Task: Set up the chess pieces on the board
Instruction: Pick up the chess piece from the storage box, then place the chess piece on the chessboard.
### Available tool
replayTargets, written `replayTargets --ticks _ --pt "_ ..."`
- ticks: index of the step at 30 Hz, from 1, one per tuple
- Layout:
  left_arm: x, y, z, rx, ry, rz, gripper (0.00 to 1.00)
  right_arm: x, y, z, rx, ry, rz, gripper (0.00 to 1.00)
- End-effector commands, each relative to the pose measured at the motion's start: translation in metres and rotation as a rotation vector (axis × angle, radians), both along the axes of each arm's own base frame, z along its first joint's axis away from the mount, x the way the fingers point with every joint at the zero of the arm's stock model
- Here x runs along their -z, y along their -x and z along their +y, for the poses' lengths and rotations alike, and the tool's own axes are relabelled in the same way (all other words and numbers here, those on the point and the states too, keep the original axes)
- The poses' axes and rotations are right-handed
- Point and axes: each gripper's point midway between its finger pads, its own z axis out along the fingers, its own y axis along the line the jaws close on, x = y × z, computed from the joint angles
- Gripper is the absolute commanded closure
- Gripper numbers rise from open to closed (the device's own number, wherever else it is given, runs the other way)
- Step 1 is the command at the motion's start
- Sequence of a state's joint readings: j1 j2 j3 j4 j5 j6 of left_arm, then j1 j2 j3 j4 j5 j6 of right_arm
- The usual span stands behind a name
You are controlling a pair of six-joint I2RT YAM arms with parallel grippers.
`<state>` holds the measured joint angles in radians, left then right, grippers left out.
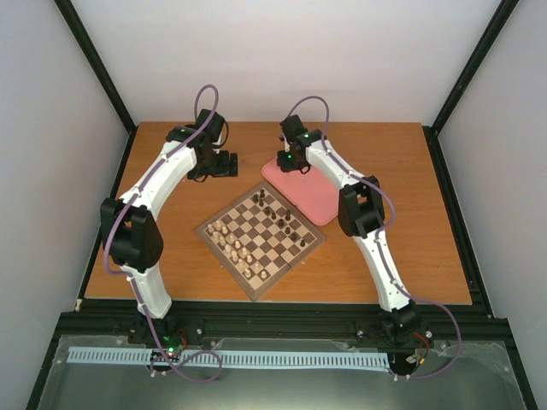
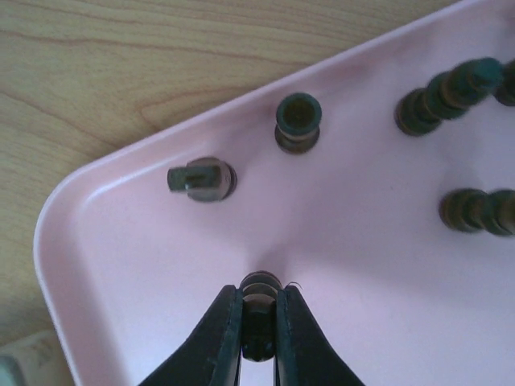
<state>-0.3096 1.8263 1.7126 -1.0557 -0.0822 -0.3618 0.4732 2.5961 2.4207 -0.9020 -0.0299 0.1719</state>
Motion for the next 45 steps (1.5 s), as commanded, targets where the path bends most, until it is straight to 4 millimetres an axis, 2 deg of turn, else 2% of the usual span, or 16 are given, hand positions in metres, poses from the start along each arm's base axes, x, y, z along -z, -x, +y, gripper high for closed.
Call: replayTargets --ticks 1,3,8,9,15,19,22,29,38,45 --pt "-0.012 -0.004 0.000 0.000 0.008 -0.026 0.00 -0.069 0.004 -0.006 0.001 -0.017 -0.101 0.97" --pt "-0.012 -0.005 -0.001 0.002 0.010 -0.027 0.00 -0.082 0.014 -0.003 -0.014 -0.019 -0.104 0.97" --pt "-0.014 -0.005 0.000 -0.001 0.011 -0.035 0.00 -0.090 0.052 0.010 -0.074 -0.008 -0.067 0.97" --pt "-0.015 -0.005 0.000 0.000 0.013 -0.035 0.00 -0.083 0.065 0.013 -0.090 -0.001 -0.043 0.97" --pt "-0.015 -0.005 -0.001 0.001 0.019 -0.038 0.00 -0.072 0.125 0.042 -0.185 -0.001 0.017 0.97" --pt "-0.016 -0.004 -0.002 0.003 0.022 -0.039 0.00 -0.068 0.145 0.059 -0.228 -0.007 0.033 0.97" --pt "-0.016 -0.004 -0.002 0.002 0.024 -0.040 0.00 -0.061 0.151 0.064 -0.247 0.003 0.046 0.97" --pt "-0.015 -0.001 -0.001 -0.001 0.024 -0.042 0.00 -0.047 0.152 0.063 -0.243 0.022 0.072 0.97" --pt "-0.018 -0.003 0.000 -0.001 0.018 -0.051 0.00 -0.033 0.141 0.067 -0.233 0.037 0.067 0.97" --pt "-0.016 -0.003 0.001 -0.004 0.014 -0.047 0.00 -0.019 0.132 0.063 -0.221 0.052 0.077 0.97"
